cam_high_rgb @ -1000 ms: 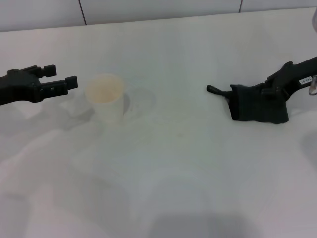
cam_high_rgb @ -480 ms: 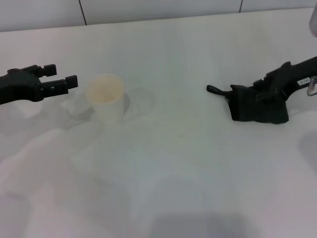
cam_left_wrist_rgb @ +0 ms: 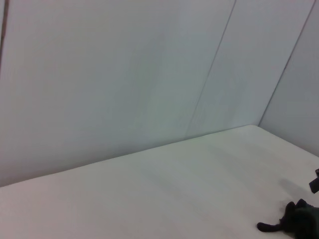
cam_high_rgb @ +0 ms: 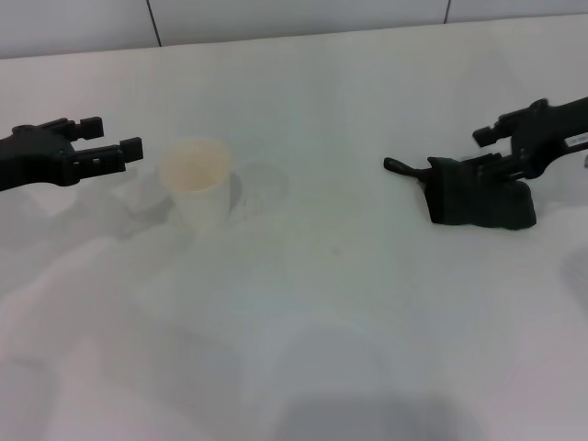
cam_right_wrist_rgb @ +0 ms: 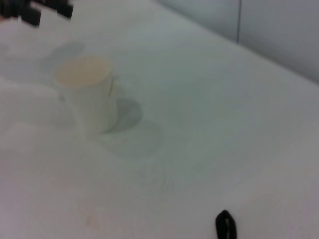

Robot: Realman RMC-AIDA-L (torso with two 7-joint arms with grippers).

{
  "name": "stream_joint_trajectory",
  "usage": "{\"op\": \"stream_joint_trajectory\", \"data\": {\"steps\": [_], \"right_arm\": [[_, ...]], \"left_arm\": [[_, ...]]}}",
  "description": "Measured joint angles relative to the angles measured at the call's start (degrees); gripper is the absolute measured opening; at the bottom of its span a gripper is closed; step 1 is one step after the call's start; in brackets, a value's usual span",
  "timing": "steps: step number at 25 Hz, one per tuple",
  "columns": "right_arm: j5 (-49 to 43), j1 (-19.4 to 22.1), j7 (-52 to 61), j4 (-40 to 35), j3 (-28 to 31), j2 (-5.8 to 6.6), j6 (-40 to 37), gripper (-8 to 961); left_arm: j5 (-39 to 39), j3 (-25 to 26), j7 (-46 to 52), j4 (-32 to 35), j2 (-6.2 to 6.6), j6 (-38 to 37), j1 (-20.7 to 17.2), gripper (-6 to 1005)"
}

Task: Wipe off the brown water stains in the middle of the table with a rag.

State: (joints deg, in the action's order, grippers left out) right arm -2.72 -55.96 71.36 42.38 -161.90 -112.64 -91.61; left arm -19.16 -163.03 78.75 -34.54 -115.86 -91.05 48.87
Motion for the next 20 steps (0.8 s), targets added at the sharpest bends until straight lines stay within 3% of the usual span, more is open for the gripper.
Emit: {"op": "stream_joint_trajectory", "data": {"steps": [8,13,20], "right_arm": [[6.3,4.9,-2.1,4.0,0.0,0.93,-7.8,697],[9.4,7.1,-2.9,4.5,0.1,0.74,-9.9,690],[15.7,9.8,-3.4,5.0,0.0,0.66,-15.1,691]], "left_arm": [[0.0,0.0,0.1,0.0,0.02,0.0,0.4,862],[2.7,0.0,2.3,0.0,-0.10,-0.3,1.3,861],[4.9,0.0,6.4,-3.8,0.10,-7.6,1.6,861]]}}
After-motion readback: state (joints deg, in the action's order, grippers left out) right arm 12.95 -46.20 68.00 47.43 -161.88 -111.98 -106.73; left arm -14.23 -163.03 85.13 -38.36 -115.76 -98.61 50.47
